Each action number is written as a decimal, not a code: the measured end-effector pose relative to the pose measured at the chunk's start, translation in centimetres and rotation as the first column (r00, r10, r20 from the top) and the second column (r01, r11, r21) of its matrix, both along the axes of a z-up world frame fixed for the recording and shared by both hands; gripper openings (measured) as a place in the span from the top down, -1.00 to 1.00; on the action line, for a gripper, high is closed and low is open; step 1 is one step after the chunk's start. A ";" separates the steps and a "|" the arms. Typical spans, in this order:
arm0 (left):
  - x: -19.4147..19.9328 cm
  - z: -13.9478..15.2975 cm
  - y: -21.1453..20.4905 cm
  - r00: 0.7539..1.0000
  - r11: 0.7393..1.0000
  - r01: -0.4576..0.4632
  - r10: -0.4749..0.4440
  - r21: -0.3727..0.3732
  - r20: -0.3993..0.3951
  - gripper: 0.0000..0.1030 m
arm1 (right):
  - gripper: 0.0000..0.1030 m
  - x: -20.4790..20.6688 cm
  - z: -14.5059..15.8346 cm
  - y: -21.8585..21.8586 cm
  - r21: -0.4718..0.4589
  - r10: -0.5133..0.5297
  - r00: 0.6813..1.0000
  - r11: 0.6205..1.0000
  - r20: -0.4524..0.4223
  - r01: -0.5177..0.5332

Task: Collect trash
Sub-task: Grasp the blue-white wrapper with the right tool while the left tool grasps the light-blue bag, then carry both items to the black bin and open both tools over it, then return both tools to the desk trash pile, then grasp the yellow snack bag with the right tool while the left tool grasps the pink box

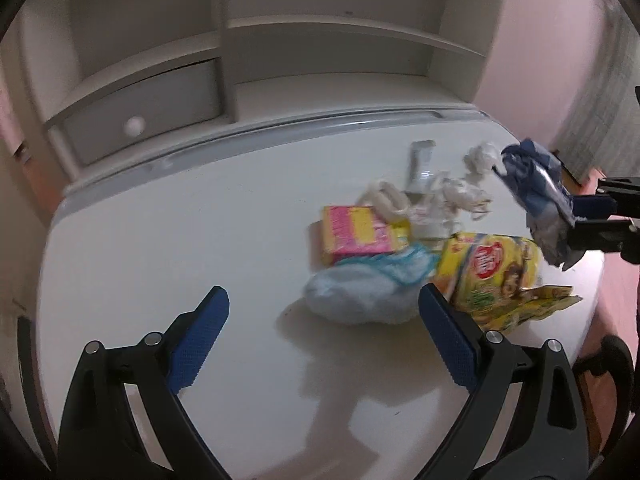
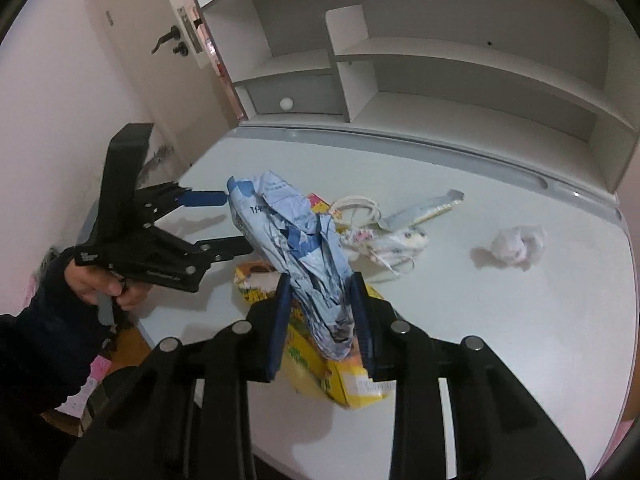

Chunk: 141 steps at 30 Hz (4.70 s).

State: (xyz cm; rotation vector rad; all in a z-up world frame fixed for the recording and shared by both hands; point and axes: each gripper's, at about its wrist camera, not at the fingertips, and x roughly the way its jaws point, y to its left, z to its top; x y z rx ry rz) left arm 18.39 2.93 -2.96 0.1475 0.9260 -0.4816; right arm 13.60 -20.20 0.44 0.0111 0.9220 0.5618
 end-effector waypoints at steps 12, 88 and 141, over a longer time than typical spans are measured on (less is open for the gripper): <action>3.3 -1.9 0.7 0.981 0.983 -0.044 0.009 -0.177 -0.193 0.51 | 0.42 -3.3 -0.6 -5.0 0.060 -0.097 0.995 0.993 -0.012 0.098; -25.0 -9.1 -53.0 0.689 0.700 0.707 -0.714 -0.106 -0.121 -0.65 | -0.23 -33.1 -23.5 -46.6 -0.268 -0.955 0.119 0.194 -0.271 0.944; 4.1 -1.4 -1.5 0.991 0.991 -0.134 0.134 0.027 0.004 -0.78 | 0.79 -3.7 -3.4 -2.4 0.057 0.037 0.999 0.998 -0.035 -0.035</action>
